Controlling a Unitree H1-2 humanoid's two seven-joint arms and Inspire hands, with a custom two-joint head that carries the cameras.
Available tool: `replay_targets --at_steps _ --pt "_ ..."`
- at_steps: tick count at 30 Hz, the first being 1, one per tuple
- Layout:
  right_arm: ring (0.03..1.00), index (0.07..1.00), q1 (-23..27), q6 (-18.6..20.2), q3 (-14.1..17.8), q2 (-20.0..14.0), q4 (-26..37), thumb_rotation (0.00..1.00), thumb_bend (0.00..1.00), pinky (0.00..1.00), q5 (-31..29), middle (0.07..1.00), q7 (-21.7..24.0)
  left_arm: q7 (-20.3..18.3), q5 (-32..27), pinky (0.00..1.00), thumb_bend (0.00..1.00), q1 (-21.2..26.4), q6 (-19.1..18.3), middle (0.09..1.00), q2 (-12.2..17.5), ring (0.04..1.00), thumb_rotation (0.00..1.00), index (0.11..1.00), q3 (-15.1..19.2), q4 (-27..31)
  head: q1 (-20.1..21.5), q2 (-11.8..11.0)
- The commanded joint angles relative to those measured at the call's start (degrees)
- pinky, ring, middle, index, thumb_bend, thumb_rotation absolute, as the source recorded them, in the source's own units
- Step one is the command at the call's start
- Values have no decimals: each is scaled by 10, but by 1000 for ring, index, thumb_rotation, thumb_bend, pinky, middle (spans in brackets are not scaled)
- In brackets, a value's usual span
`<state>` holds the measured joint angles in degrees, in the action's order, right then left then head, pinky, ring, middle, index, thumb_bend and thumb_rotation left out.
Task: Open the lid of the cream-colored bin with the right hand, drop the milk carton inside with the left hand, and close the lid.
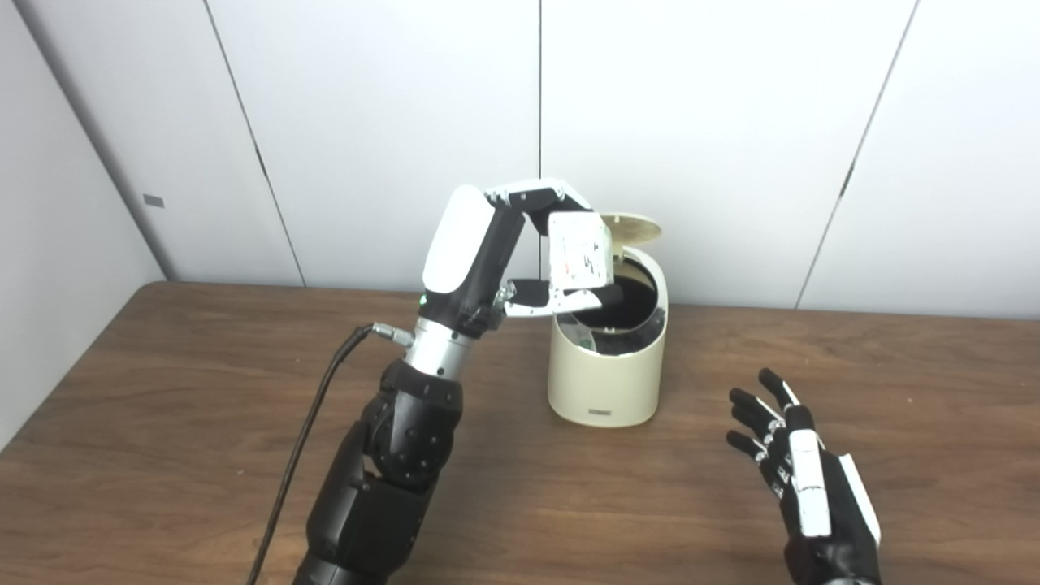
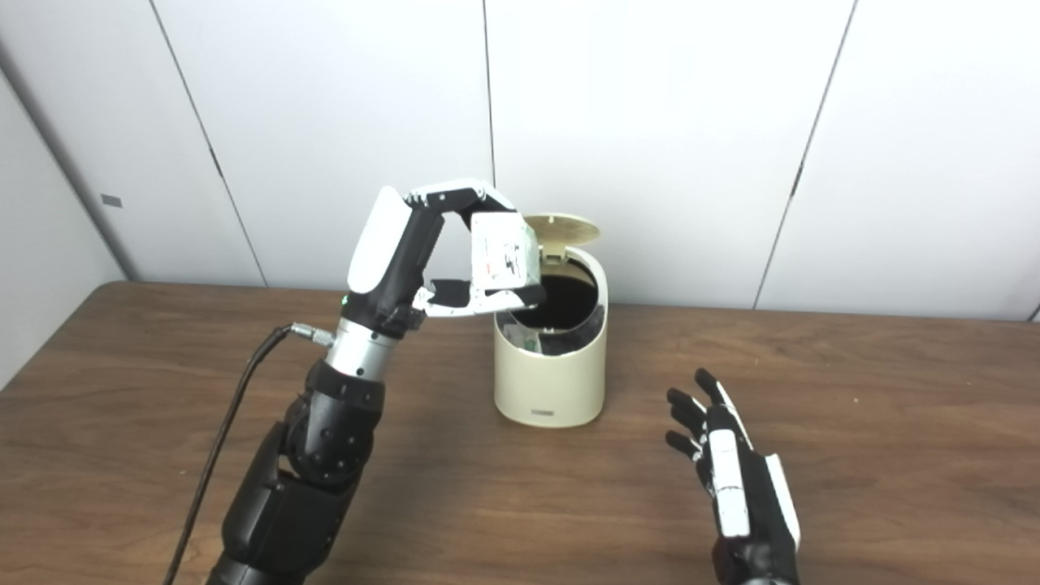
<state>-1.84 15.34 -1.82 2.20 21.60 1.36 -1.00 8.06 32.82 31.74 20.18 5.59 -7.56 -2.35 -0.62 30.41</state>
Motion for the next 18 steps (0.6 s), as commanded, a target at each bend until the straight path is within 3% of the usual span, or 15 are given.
replay_targets --at_steps 1,8,14,18 --pt "883 944 15 -7 0 5 16 1000 520 808 -4 853 1 24 3 396 480 41 32 495 -4 440 0 475 -1 3 1 1" --pt "876 950 14 -5 -1 4 21 999 518 806 0 847 -2 44 19 402 480 50 65 500 -3 446 0 472 -18 -33 2 4" --pt "871 944 12 3 -3 5 25 990 531 794 -1 845 -3 118 41 394 479 67 67 501 23 444 0 474 -68 -63 6 6" --pt "861 945 11 7 -5 5 27 993 539 787 -1 845 -4 146 46 401 480 75 67 500 28 445 0 472 -81 -83 6 6"
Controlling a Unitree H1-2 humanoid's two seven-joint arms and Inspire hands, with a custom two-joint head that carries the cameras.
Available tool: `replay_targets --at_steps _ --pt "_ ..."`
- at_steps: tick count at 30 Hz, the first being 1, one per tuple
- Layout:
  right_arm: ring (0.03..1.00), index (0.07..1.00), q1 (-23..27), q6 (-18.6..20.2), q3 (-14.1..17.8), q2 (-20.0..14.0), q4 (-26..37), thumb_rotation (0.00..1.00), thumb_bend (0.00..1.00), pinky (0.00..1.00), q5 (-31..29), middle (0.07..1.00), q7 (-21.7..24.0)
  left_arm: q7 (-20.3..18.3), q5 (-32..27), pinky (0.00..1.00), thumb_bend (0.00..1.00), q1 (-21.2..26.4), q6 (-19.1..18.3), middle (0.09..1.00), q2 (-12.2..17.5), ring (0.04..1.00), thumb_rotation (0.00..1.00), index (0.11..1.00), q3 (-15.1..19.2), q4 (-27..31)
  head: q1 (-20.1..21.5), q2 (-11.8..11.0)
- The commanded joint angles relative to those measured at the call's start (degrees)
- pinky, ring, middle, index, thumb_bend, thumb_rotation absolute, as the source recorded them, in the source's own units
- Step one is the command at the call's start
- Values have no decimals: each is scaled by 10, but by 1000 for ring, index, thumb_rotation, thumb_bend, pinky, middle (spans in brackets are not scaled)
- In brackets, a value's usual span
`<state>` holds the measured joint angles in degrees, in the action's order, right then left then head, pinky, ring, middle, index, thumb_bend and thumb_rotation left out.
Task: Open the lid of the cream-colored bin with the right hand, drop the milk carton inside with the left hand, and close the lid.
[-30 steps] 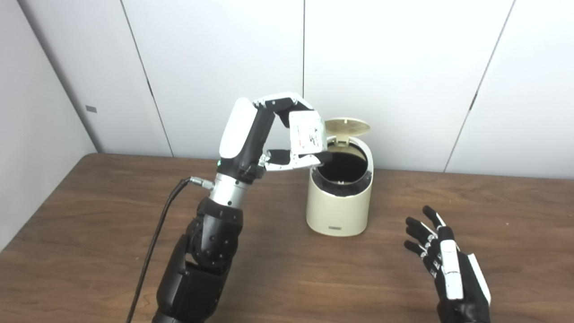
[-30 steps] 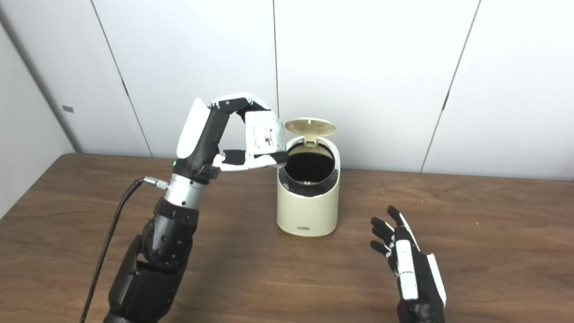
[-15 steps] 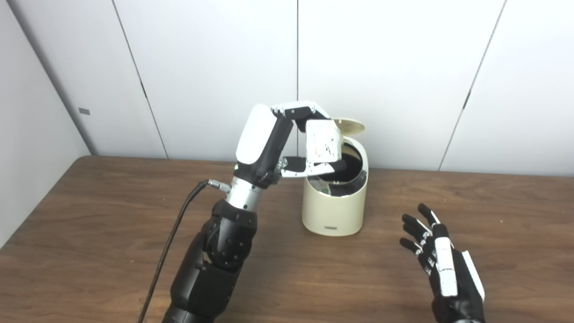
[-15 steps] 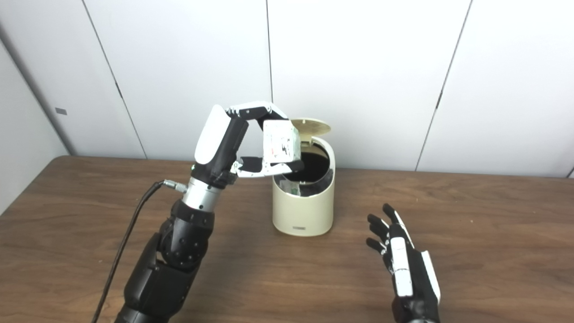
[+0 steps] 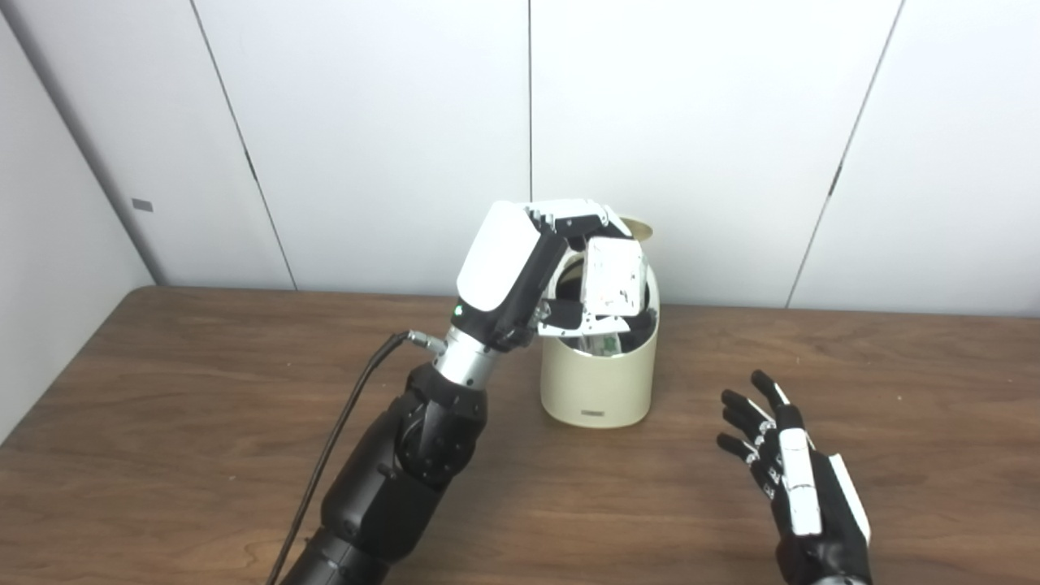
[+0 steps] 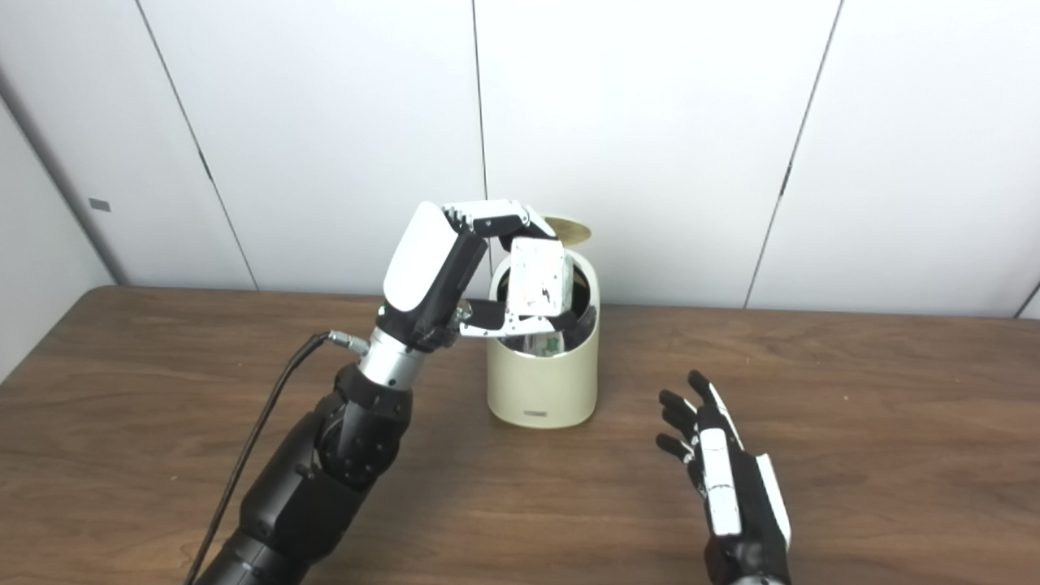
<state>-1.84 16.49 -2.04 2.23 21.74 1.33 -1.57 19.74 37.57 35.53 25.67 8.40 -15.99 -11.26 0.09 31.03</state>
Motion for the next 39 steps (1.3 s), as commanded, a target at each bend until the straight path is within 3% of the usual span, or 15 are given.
replay_targets --at_steps 1,14,39 --pt "862 945 11 -4 -2 5 26 992 538 788 -1 845 1 34 -1 400 480 39 12 500 0 445 0 472 1 3 -1 0" --pt "869 945 15 1 -5 6 26 998 533 790 -1 848 0 96 8 390 479 65 12 501 9 442 0 472 -28 -51 -2 -2" --pt "889 955 19 -3 -4 2 18 1000 541 812 -1 854 1 87 -32 378 478 62 12 505 4 445 0 480 -30 -95 -9 -3"
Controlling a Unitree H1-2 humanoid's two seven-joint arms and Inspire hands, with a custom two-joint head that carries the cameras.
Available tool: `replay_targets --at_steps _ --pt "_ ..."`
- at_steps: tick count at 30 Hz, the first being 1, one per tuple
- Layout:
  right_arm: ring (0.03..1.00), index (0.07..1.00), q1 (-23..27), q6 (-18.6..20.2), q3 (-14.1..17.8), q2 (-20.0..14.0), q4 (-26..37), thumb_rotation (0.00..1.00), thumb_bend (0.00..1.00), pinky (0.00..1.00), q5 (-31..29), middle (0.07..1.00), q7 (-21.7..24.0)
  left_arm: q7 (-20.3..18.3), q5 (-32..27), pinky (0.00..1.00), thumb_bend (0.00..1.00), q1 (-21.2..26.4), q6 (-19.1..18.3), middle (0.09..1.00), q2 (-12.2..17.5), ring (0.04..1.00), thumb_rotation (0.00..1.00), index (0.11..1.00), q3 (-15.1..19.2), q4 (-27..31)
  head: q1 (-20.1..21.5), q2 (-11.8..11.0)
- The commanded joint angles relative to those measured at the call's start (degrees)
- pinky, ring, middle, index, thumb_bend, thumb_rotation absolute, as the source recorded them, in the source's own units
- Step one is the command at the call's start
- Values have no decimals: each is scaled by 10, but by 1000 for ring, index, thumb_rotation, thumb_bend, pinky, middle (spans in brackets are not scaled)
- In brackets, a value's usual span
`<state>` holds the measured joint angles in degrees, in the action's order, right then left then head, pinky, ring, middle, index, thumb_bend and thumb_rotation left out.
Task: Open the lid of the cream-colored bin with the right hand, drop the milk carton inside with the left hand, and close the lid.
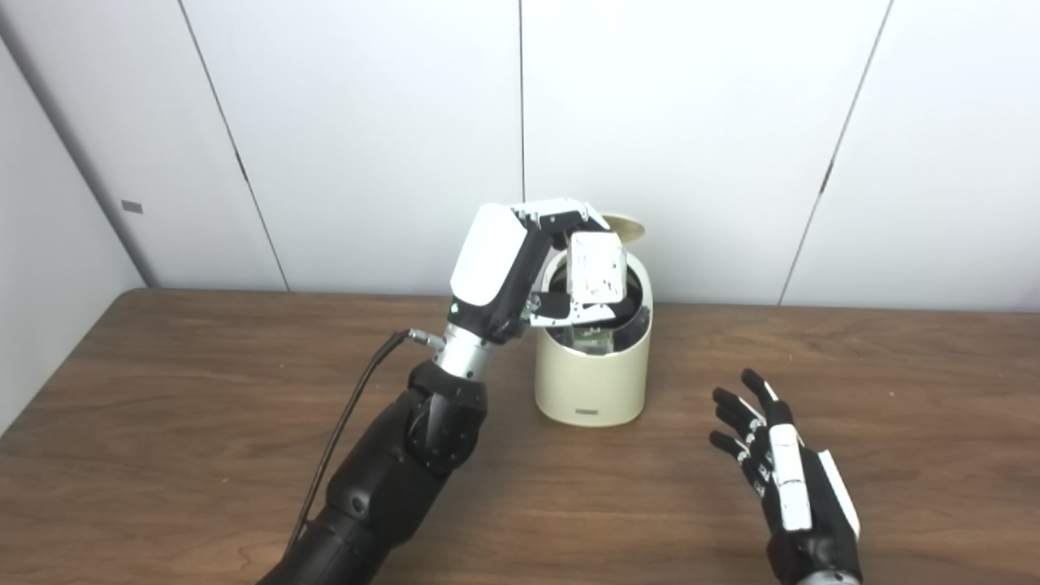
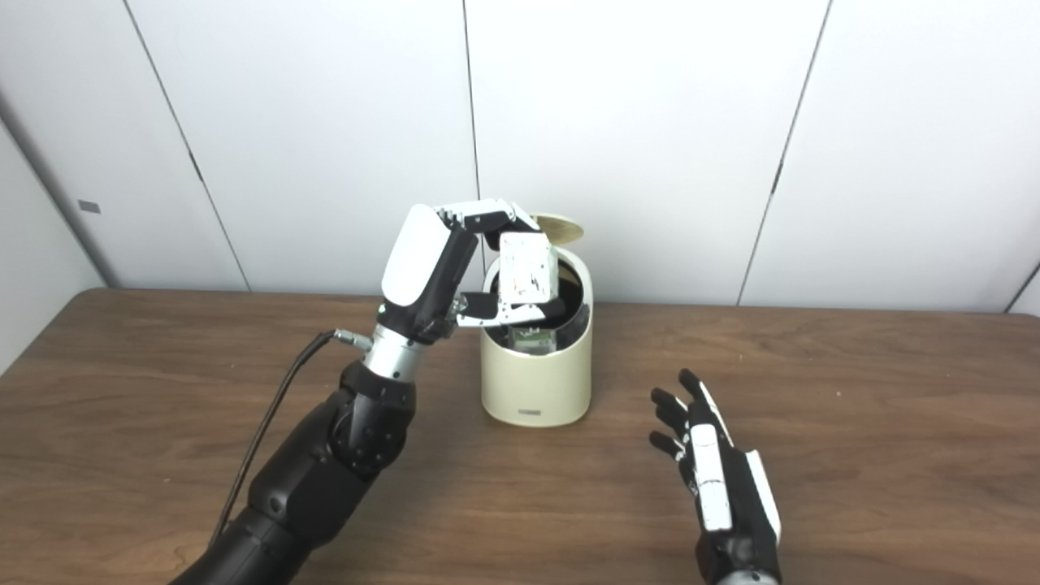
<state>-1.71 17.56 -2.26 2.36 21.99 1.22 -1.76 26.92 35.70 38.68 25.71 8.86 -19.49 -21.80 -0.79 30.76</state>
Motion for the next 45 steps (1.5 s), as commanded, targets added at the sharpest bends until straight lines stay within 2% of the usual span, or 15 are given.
replay_targets --at_steps 1,18,30,37,39,40,41,42,43,45 --pt "889 955 18 -12 -1 1 17 1000 543 811 0 853 3 13 -15 378 478 30 12 505 -3 446 0 479 8 7 0 0" --pt "894 967 21 -12 -1 -4 17 1000 527 811 1 866 5 33 -34 370 477 41 12 515 -8 449 0 476 -11 -47 -2 -1" --pt "886 952 23 -11 -3 -2 19 1000 522 817 4 843 3 40 -35 374 479 39 12 502 -9 448 0 480 -11 -43 2 -2" --pt "874 910 23 -3 -3 0 27 997 527 828 0 813 3 34 -40 362 492 35 12 494 -12 388 0 518 -7 -32 4 -1" --pt "872 908 24 -2 -3 0 27 993 532 827 0 809 3 27 -44 379 517 33 12 464 -11 420 0 504 -6 -28 4 0" --pt "868 906 24 2 -4 0 30 987 515 826 0 805 4 24 -46 387 521 33 12 507 -9 436 36 495 -6 -27 4 0" --pt "859 906 24 6 -5 -1 34 969 478 820 1 801 5 22 -49 387 756 32 12 525 -8 443 61 517 -8 -27 4 0" --pt "854 908 25 9 -6 -1 36 950 449 819 1 799 5 20 -50 391 876 32 12 537 -8 449 89 529 -8 -27 4 0" --pt "848 909 25 12 -6 -1 38 934 425 816 0 796 6 20 -51 394 950 32 12 545 -7 453 109 537 -8 -27 4 0" --pt "843 903 26 20 -7 -1 44 910 416 828 1 789 5 19 -53 398 991 33 12 548 -7 455 99 542 -9 -28 5 1"
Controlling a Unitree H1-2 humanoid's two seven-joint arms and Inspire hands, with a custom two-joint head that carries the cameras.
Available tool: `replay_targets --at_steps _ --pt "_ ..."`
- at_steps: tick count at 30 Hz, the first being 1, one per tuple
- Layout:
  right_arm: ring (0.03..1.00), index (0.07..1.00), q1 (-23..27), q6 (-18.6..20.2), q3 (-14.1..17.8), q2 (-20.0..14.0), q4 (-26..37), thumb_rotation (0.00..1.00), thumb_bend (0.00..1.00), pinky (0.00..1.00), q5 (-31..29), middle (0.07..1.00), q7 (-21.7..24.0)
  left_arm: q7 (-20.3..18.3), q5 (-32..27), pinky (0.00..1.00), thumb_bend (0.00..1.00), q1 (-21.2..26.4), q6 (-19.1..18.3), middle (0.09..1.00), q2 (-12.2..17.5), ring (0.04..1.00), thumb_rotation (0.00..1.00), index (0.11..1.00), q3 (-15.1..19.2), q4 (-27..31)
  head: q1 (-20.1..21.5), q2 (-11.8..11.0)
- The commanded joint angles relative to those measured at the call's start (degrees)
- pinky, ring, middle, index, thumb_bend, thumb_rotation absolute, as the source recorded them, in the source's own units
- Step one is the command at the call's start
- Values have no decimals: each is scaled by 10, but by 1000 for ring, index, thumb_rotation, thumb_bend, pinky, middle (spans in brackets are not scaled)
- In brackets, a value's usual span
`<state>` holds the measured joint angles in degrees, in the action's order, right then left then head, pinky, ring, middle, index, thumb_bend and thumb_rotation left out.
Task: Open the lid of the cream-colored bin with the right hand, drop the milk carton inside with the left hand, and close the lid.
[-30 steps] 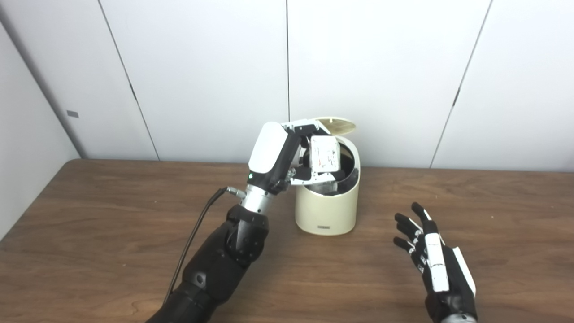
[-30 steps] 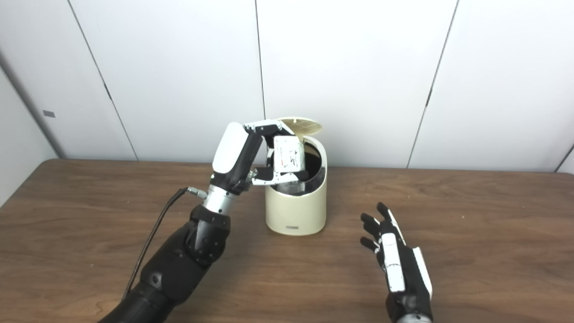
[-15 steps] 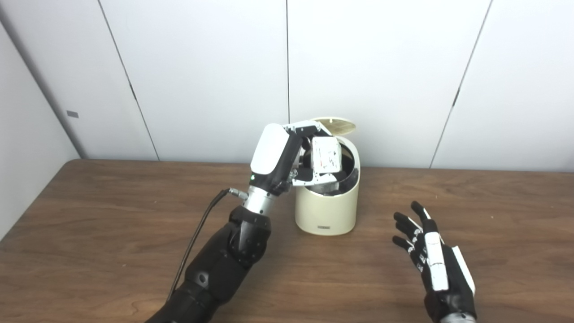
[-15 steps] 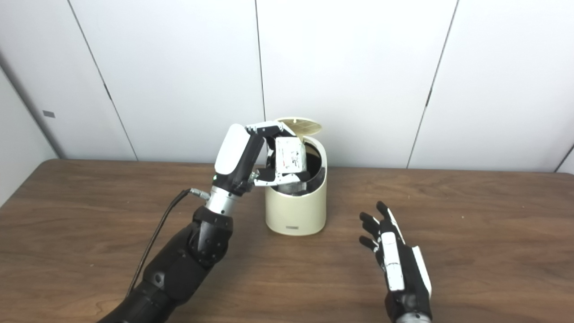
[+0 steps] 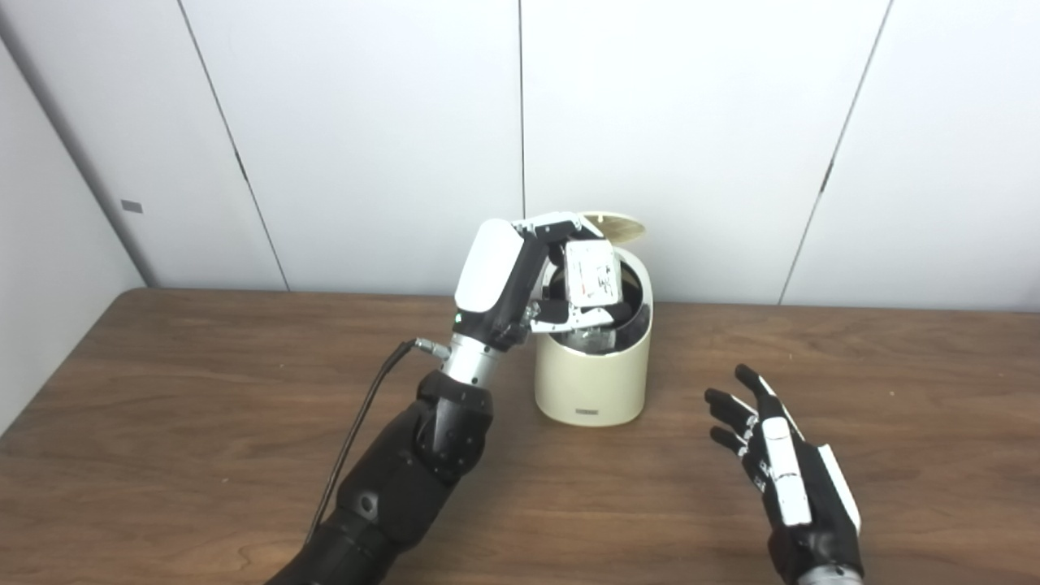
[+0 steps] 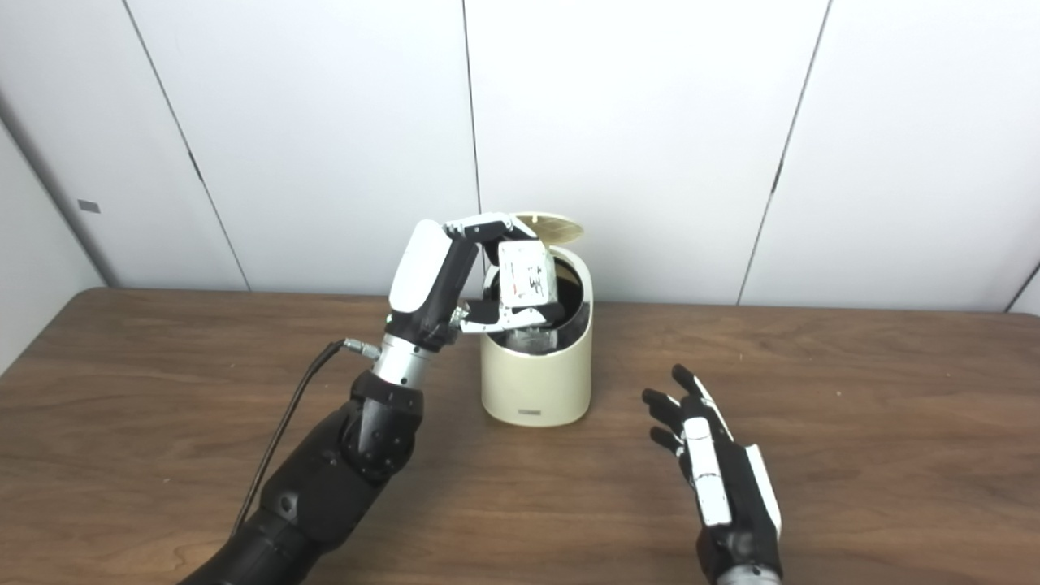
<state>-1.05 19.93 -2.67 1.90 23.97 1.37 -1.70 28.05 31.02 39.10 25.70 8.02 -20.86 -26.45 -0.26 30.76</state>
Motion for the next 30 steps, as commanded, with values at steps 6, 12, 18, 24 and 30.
replay_targets --at_steps 6,12,18,24,30 --pt "837 900 21 6 -2 1 30 906 410 828 -2 784 5 -3 -11 401 1000 27 12 553 0 459 72 546 8 18 -1 2" --pt "844 903 20 -1 -3 -2 26 942 413 837 -1 776 7 -16 -20 396 1000 23 12 550 -3 454 58 543 15 25 -1 3" --pt "827 901 20 2 -3 0 26 961 428 824 -1 764 6 -21 -14 395 1000 24 12 544 -6 447 32 537 23 28 0 3" --pt "829 898 22 -2 -3 -2 24 974 435 835 -3 754 8 -32 -10 403 1000 22 12 551 -7 457 38 544 30 27 0 5" --pt "827 908 21 7 -8 -5 33 957 421 845 2 756 11 -51 14 419 1000 20 -5 570 -11 476 95 562 40 30 0 7"
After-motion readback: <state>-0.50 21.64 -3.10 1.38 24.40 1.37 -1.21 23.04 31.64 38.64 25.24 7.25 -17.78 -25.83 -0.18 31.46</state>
